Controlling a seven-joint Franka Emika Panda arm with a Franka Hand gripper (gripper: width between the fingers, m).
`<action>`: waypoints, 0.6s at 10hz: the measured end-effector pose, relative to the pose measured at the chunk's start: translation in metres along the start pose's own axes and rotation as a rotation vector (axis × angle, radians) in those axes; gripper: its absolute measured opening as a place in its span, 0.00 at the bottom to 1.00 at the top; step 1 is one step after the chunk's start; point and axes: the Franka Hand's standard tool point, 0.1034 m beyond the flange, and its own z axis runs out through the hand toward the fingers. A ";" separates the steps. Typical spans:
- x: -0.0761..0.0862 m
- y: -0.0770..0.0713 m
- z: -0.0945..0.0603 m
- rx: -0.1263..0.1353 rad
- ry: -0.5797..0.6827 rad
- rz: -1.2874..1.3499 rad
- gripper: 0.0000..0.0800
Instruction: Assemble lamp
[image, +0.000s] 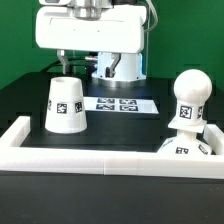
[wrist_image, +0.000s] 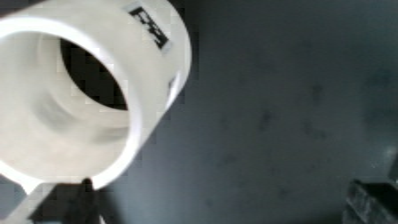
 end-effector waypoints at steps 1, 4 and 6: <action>-0.003 0.002 0.004 -0.004 0.001 -0.005 0.87; -0.008 0.007 0.016 -0.021 0.008 -0.018 0.87; -0.009 0.010 0.024 -0.031 0.011 -0.032 0.87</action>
Offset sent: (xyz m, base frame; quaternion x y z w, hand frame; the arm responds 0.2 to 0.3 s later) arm -0.0050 0.0007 -0.0165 0.0053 0.0158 -0.0068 0.9998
